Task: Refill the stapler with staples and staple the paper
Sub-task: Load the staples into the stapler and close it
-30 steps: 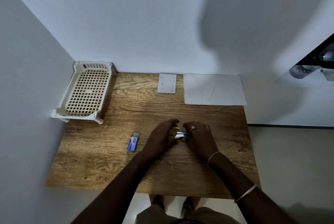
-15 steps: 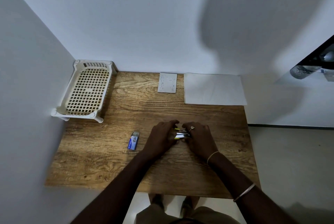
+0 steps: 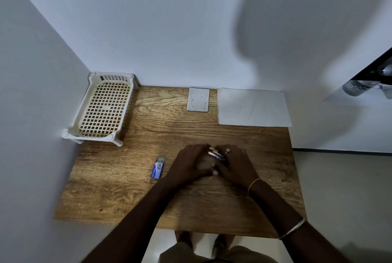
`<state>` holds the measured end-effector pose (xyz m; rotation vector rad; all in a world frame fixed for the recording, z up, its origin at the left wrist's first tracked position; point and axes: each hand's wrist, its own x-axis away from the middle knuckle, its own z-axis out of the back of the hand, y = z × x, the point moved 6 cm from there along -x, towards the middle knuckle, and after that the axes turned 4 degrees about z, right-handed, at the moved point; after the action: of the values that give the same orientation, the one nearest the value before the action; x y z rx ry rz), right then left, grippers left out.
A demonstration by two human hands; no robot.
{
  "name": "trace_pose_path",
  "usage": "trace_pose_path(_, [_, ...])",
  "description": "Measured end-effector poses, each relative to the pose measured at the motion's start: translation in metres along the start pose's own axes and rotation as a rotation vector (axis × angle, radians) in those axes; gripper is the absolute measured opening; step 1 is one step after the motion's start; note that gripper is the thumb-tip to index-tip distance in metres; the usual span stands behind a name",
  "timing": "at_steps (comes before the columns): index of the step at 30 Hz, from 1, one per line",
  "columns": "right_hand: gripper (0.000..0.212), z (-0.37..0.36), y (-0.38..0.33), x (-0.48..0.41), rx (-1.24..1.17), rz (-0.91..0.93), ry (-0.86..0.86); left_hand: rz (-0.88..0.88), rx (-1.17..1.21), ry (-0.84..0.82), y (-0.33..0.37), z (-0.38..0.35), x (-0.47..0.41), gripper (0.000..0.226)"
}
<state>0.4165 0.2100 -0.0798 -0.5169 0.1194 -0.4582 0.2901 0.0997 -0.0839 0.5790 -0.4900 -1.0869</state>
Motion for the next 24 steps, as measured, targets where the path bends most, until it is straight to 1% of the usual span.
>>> trace_pose_path(2, [0.039,0.010,-0.005,-0.008,-0.012,0.037,0.050,0.005,0.033,0.039,0.001,0.009,-0.002,0.080])
trace_pose_path(4, [0.036,0.016,-0.007,-0.020,-0.011,0.053,0.077,0.037,0.037,0.065,-0.001,0.017,-0.006,0.071])
trace_pose_path(7, [0.041,0.019,-0.003,-0.039,-0.093,-0.022,0.056,0.051,0.018,0.078,-0.005,0.027,-0.013,0.056])
trace_pose_path(11, [0.035,0.021,0.005,-0.056,-0.096,-0.086,0.055,0.070,-0.008,0.105,-0.010,0.039,-0.021,0.038])
trace_pose_path(13, [0.031,0.022,0.009,-0.055,-0.116,-0.134,0.076,0.081,-0.002,0.098,-0.013,0.038,-0.020,0.035])
trace_pose_path(15, [0.026,0.020,0.011,-0.047,-0.121,-0.175,0.079,0.084,0.004,0.083,-0.014,0.033,-0.014,0.038])
trace_pose_path(17, [0.023,0.013,0.011,-0.038,-0.110,-0.219,0.038,0.084,-0.006,0.070,-0.014,0.024,-0.006,0.041])
trace_pose_path(19, [0.031,0.003,0.008,-0.031,-0.081,-0.258,-0.027,0.082,-0.019,0.067,-0.013,0.015,0.000,0.041])
trace_pose_path(22, [0.057,-0.007,0.002,-0.026,-0.040,-0.306,-0.089,0.089,-0.033,0.070,-0.012,0.005,0.005,0.037])
trace_pose_path(24, [0.065,-0.011,-0.001,-0.024,-0.038,-0.319,-0.100,0.085,-0.040,0.067,-0.012,0.002,0.006,0.037])
